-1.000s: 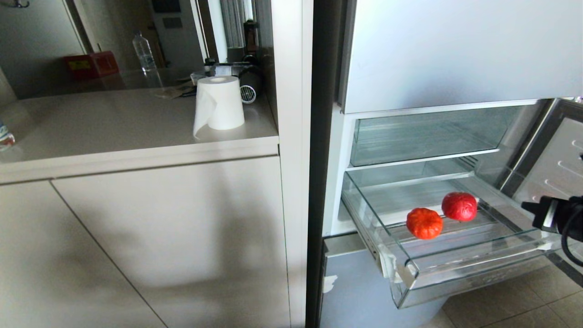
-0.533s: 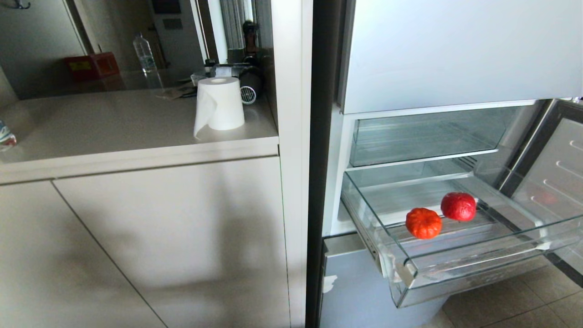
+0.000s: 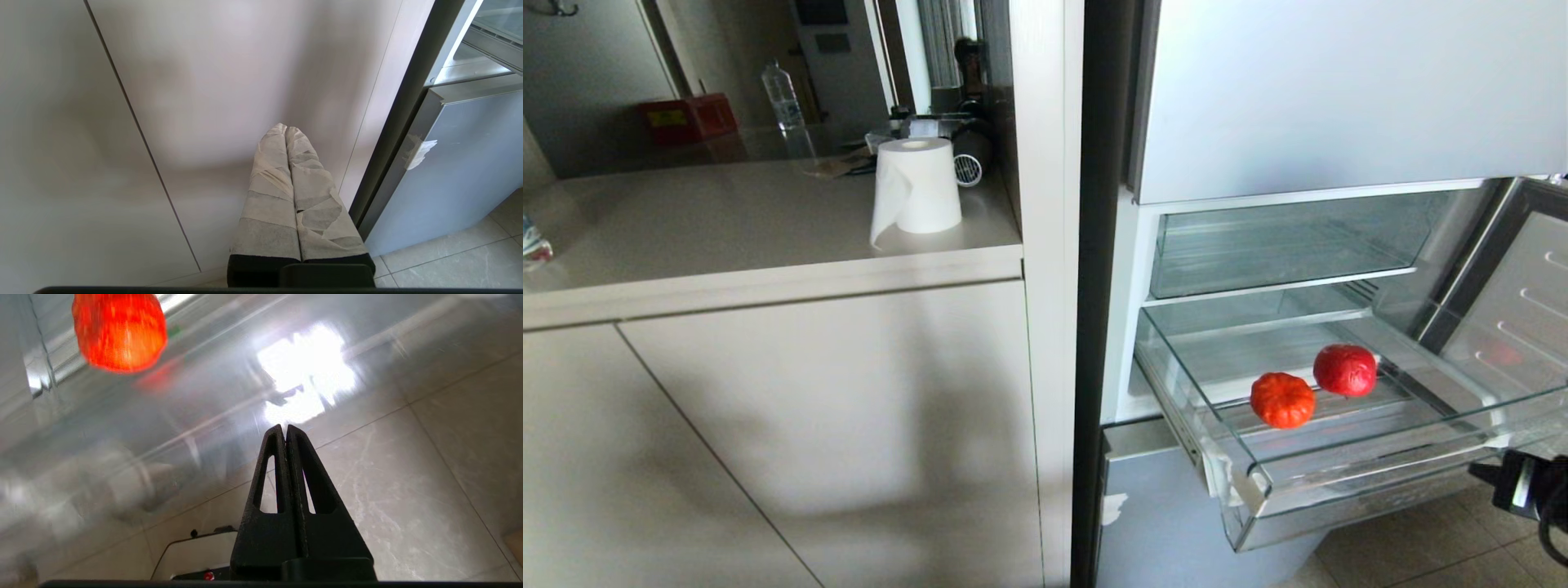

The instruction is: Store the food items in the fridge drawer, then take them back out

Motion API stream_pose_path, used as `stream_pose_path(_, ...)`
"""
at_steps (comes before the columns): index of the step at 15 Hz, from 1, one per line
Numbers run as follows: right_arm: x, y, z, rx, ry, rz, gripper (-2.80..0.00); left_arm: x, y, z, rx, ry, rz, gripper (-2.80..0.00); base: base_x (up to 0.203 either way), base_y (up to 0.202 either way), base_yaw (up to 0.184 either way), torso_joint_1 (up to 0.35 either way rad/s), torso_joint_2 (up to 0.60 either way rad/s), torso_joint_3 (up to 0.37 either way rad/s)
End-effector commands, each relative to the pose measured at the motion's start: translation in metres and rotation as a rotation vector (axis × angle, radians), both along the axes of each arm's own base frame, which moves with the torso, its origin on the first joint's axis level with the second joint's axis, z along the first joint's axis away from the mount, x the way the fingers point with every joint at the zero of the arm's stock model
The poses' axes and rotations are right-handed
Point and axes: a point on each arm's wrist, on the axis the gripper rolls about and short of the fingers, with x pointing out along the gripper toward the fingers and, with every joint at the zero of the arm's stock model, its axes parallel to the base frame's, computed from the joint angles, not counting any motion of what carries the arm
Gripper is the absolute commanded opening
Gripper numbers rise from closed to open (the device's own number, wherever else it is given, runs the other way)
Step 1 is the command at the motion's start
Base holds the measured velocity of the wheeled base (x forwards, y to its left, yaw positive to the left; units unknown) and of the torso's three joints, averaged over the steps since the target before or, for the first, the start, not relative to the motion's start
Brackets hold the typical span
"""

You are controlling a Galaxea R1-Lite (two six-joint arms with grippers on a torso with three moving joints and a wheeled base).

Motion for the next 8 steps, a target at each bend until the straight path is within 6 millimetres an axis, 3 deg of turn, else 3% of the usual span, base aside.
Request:
stream_pose_path(1,0.036,-0.003,-0.014,0.023,0.062,0.039,-2.8,0.0,0.0,0.0,0.0,0.001,0.001,-2.8,0.0,0.0,0.0,0.0,0.0,0.0)
stream_pose_path(5,0.096,0.014,-0.007,0.079,-0.009,0.102,-2.8,0.0,0.0,0.0,0.0,0.001,0.001,-2.8,0.0,0.0,0.0,0.0,0.0,0.0)
stream_pose_path(8,0.141,0.026,-0.029,0.088,-0.053,0.136,-2.8,0.0,0.0,0.0,0.0,0.001,0.001,-2.8,0.0,0.0,0.0,0.0,0.0,0.0)
